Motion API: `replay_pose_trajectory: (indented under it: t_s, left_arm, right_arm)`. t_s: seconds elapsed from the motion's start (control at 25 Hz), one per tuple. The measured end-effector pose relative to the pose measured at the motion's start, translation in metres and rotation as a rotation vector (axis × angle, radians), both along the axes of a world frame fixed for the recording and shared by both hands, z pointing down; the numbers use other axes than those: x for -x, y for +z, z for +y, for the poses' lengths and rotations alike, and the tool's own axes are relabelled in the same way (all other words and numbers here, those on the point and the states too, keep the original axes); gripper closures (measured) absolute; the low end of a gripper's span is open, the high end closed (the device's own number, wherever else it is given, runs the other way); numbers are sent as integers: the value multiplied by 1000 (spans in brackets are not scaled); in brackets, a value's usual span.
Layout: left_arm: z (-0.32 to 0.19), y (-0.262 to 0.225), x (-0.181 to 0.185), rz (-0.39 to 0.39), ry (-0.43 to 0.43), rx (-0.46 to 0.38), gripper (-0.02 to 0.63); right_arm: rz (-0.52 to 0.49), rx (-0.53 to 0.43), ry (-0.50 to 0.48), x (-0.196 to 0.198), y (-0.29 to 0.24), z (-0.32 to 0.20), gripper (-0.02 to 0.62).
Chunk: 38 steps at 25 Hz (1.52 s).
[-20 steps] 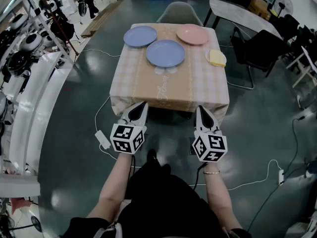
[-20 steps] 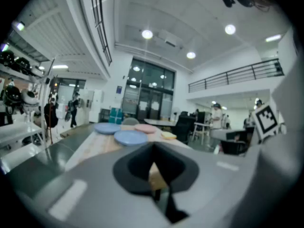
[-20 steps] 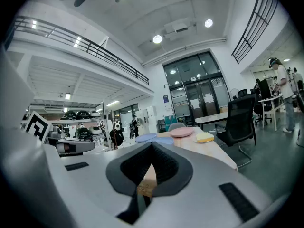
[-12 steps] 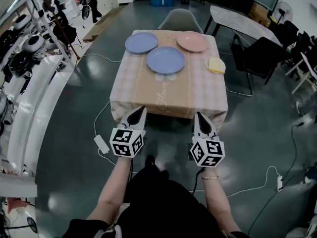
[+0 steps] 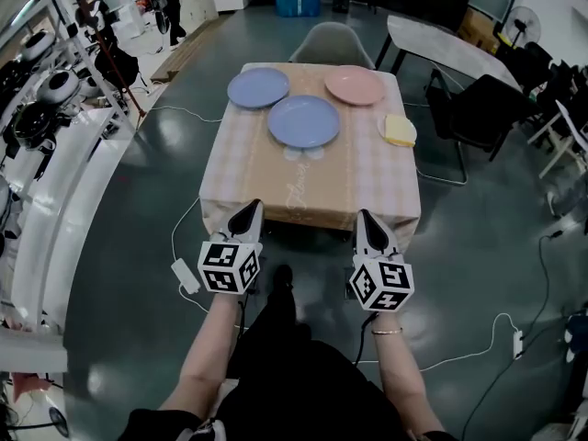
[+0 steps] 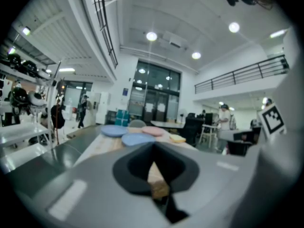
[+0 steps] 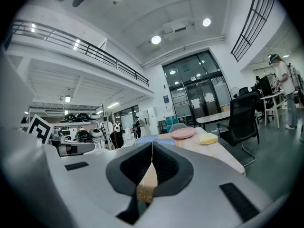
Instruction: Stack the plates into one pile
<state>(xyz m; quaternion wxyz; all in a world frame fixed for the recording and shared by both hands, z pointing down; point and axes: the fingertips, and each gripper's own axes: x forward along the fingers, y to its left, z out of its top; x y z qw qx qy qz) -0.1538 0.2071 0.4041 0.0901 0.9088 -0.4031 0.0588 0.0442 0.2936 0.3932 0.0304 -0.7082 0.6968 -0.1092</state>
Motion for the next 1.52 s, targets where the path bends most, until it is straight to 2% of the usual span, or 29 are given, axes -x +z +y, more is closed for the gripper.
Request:
replay_pose_trajectory:
  t_s: [0.28,0.4,0.52,0.92,1.28,1.52]
  left_arm:
    - [-59,11,-8,5,13,16,583]
    - [-91,20,-10,10,16,44,569]
    - [-121,33,-13,10,14,84,555]
    - [-222,60,-29,6,39,172,492]
    - [-282,81,-45,4,64,230,456]
    - [-305,90,-57,8,75,269,439]
  right_arm:
    - [-51,10,7,-9,9,-55,589]
    - [-70,30,12,-13,16,-86,583]
    - [-82,62,3,-16,25,-116,531]
    - [-133,146,49,-37,49,-210,514]
    - [-158,206,105,-57,67,-264,494]
    - [-154,245,125,-65,77,-283,480]
